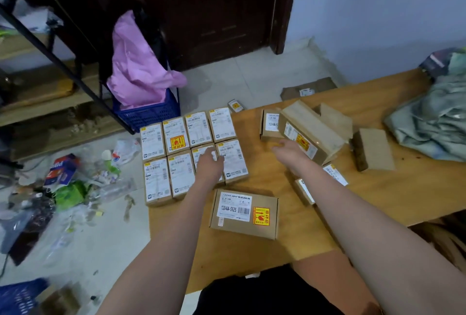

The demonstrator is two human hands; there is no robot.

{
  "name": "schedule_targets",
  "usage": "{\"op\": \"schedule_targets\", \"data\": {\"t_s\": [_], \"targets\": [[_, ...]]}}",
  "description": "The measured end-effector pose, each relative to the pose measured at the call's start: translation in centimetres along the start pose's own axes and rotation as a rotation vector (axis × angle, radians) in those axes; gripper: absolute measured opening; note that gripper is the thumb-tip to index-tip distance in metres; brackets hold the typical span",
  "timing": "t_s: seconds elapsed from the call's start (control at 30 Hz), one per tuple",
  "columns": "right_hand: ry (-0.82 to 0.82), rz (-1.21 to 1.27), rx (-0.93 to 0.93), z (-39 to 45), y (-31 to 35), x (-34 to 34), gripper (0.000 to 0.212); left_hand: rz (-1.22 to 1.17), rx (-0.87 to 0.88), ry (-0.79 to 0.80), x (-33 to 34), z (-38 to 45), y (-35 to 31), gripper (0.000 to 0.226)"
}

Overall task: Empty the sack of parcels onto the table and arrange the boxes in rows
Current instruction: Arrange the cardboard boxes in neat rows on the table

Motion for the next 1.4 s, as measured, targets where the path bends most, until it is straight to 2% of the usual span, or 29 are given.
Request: {"op": "schedule_targets", "data": {"t_s": [0.23, 0.4, 0.53, 0.63, 0.73, 0.87, 0.97, 1.03, 1.13, 1.3, 1.4], "targets": [[0.000, -0.015, -0.030, -0.3, -1.5, -4.3, 0.045, 0.024, 0.088, 0.171, 5.2, -4.0, -6.2, 0.042], [0.058, 0.062, 0.068, -0.2, -3.9, -5.7, 0.037, -0.027, 0.064, 0.272, 8.0, -6.5, -8.4, 0.038], [0.137, 0.140, 0.128, -0.9, -4.7, -6.4, 0.014, -0.065, 0.055, 0.301, 9.5, -8.0, -9.6, 0.036], [0.124, 0.160, 0.139, -0.4, -5.3, -7.2, 0.011, -0.059, 0.077, 0.331, 10.6, -8.9, -10.5, 0.037], [0.123, 0.142, 0.169, 0.1, -6.6, -7.6, 0.029, -0.006, 0.072, 0.373, 11.4, -9.3, -10.3, 0.037], [0.202, 0.126, 0.226, -0.6, -8.6, -6.7, 0.027, 0.059, 0.017, 0.337, 11.6, -9.7, -8.5, 0.035], [0.255, 0.103, 0.274, -1.1, -9.8, -4.4, 0.016, 0.085, -0.041, 0.209, 10.7, -9.5, -6.2, 0.032], [0.254, 0.068, 0.293, -1.4, -10.4, -2.7, 0.017, 0.099, -0.068, 0.135, 9.9, -9.2, -4.4, 0.032], [0.194, 0.052, 0.273, -1.3, -10.9, -1.0, 0.025, 0.110, -0.111, 0.136, 9.4, -9.4, -2.5, 0.032], [0.122, 0.007, 0.219, -0.6, -11.2, -0.7, 0.021, 0.131, -0.086, 0.147, 10.0, -9.8, -2.0, 0.026], [0.030, -0.119, 0.135, -0.1, -11.1, -1.3, 0.020, 0.139, -0.089, 0.160, 10.4, -10.1, -1.2, 0.025]]}}
Point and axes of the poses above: each hand's wrist, its own z-axis towards the middle knuckle, its own x-axis out of the palm, y = z × x, the point moved 3 cm from there along z, towards the middle knuckle, and after that the axes turned 15 degrees about -y, right-handed, at the moved point
